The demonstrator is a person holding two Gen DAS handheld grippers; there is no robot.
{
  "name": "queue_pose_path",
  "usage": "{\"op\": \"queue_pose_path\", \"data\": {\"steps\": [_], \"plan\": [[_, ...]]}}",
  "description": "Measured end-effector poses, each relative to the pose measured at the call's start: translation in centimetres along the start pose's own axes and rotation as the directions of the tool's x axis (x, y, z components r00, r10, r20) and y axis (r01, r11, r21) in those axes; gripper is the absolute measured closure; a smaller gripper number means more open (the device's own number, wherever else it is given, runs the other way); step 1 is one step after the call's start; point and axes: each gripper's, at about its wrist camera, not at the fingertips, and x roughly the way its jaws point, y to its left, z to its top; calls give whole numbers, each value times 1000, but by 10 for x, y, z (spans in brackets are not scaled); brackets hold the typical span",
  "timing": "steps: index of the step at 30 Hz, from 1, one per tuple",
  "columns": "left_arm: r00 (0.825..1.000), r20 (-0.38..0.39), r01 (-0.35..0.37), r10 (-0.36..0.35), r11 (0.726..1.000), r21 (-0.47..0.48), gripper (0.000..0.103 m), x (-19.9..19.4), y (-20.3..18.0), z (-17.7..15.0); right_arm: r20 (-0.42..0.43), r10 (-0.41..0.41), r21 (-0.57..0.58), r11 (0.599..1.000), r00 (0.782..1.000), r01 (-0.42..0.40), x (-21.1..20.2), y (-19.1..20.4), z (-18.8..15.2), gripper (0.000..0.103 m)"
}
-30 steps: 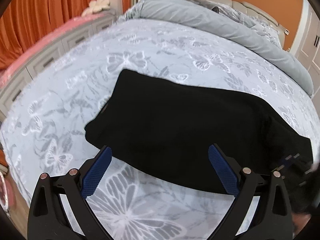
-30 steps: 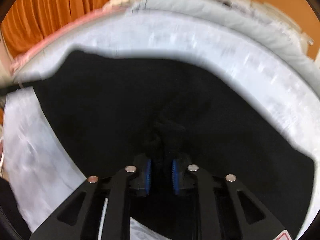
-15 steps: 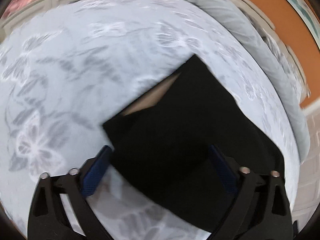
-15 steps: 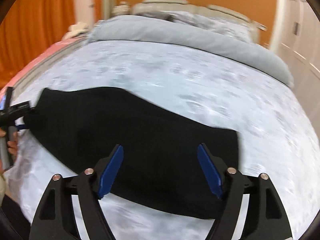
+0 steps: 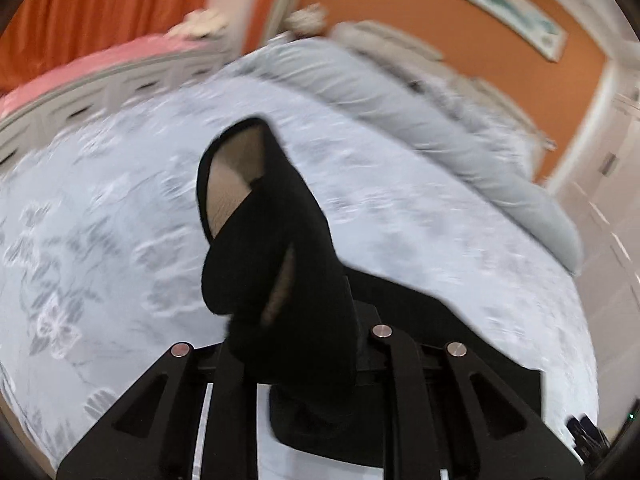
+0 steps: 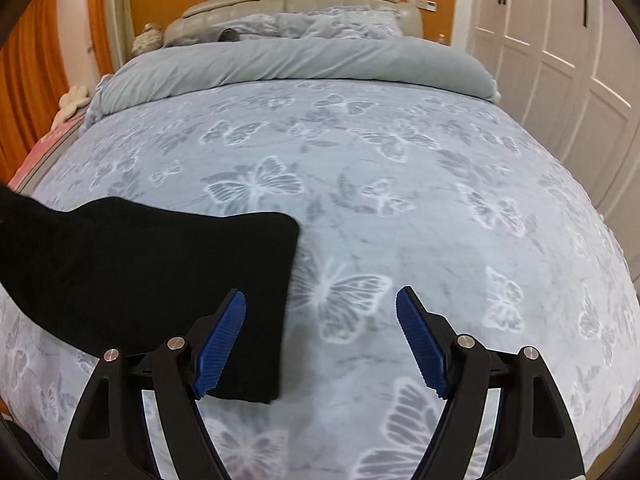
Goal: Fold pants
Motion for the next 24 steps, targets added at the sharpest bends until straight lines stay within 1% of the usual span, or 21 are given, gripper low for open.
{"op": "queue_pose_path", "data": {"steps": [2,4,6,8,12,13,14,16,17,18,19,20,21,23,24], "plan": [[997,5,76,-77,995,58,86,-18,-32,-7,5,-2,16,1000,1000,2,-3,-10,-1,28],[991,6,129,-131,983,128,86,-29,-67,-17,9,0,29,1000,1000,-1,-6,-17,-1,28],[985,-9,169,-170,969,180,86,-32,-96,-28,13,2,43,999,1000,-3,-7,-21,-1,28],[976,-51,217,-210,949,230,86,-29,-131,-44,16,4,53,999,1000,-5,-9,-26,-1,28],[963,-134,266,-235,917,299,86,-15,-184,-76,20,17,81,997,1000,-18,-11,-34,-1,28],[960,-151,271,-234,912,309,86,-9,-193,-83,21,22,93,995,1000,-24,-12,-36,-1,28],[960,-177,265,-218,909,322,85,2,-207,-96,21,30,102,994,999,-32,-11,-38,0,28],[961,-213,242,-174,903,355,83,18,-219,-112,17,44,117,992,999,-46,-10,-40,-1,28],[960,-245,224,-133,891,396,76,31,-228,-129,13,54,125,991,998,-55,-9,-40,0,28],[956,-273,214,-102,882,420,63,42,-234,-141,10,71,139,988,997,-72,-7,-40,0,28],[949,-308,200,-61,873,445,61,53,-238,-156,6,86,146,986,996,-86,-5,-40,1,27],[947,-320,188,-34,866,463,61,57,-236,-163,0,101,150,984,995,-100,-3,-39,2,27],[946,-322,182,-22,861,475,61,58,-238,-169,-6,115,150,982,993,-113,-2,-36,2,27],[961,-275,165,-25,851,499,59,42,-233,-171,-8,148,146,979,989,-146,-1,-29,5,27],[968,-250,159,-32,849,504,51,30,-227,-166,-7,163,144,976,987,-161,-1,-24,7,27]]}}
